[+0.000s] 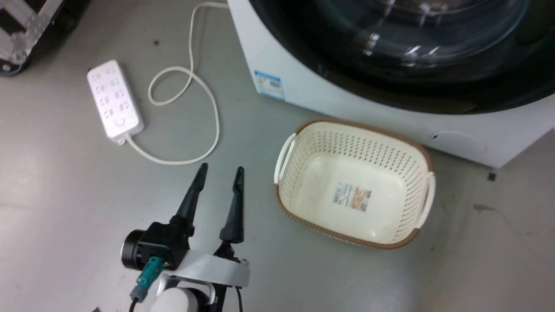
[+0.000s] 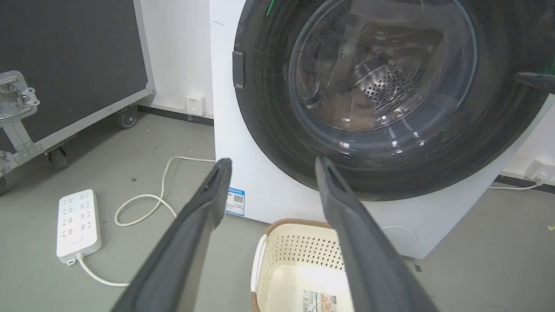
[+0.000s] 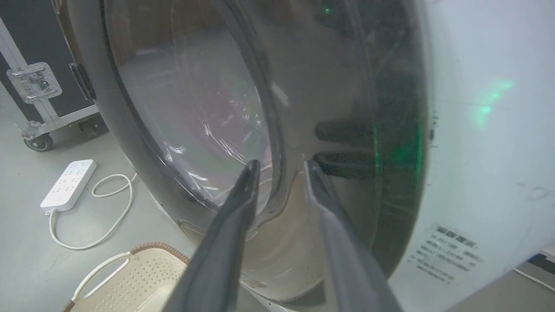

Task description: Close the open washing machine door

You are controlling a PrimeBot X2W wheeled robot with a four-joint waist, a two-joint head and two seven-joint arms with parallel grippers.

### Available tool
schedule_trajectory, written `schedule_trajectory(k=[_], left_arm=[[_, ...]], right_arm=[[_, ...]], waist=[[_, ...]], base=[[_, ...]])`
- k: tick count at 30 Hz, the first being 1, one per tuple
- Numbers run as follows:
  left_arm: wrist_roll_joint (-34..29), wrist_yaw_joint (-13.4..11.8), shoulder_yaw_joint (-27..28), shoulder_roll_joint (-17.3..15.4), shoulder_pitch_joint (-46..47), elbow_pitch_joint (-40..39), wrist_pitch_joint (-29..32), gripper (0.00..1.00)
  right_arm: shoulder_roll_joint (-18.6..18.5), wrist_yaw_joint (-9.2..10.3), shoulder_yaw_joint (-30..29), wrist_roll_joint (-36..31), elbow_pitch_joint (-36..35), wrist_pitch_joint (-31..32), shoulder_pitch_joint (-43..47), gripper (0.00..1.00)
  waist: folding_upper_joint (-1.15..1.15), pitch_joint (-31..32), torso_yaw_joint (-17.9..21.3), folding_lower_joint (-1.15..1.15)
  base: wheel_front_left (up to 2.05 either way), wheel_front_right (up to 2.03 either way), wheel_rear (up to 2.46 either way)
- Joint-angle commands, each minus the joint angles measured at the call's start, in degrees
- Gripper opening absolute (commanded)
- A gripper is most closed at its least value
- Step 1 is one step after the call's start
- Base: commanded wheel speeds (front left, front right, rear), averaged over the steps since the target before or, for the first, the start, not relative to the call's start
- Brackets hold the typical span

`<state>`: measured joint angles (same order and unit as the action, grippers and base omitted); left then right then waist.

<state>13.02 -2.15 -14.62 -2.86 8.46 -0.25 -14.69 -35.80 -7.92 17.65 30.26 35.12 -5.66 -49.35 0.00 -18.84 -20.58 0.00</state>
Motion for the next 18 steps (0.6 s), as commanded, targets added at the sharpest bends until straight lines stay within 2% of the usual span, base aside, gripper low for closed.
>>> schedule_trajectory(k=[1,4,8,13,18], left_arm=[[0.8,0.3,0.7,0.0,-0.3,0.7,-0.3,1.0],[1.6,0.8,2.3,0.0,-1.0,1.8,-0.3,1.0],[0.4,1.7,4.3,0.0,-2.4,3.8,-0.3,1.0],[-0.7,3.8,7.6,0.0,-4.4,4.2,-0.3,1.0],[-2.1,5.6,8.8,-0.2,-6.9,5.0,-0.3,1.0]], right_arm=[[0.8,0.43,0.5,-0.2,-0.1,-1.7,2.0,1.0],[2.3,0.43,0.4,-1.4,-1.3,-5.8,6.0,1.0],[5.4,0.43,-1.0,-3.9,-5.2,-8.4,13.5,1.0],[10.6,0.43,-6.6,-8.8,-12.4,-9.2,23.8,1.0],[17.6,0.43,-13.2,-15.5,-21.1,-9.3,34.7,1.0]], waist=[[0.0,2.6,1.9,0.0],[0.0,5.7,4.1,0.0],[0.0,10.1,7.6,0.0],[0.0,14.4,12.1,0.0],[0.0,17.4,15.3,0.0]], base=[[0.0,0.0,0.0],[0.0,0.0,0.0],[0.0,0.0,0.0],[0.0,0.0,0.0],[0.0,0.0,0.0]])
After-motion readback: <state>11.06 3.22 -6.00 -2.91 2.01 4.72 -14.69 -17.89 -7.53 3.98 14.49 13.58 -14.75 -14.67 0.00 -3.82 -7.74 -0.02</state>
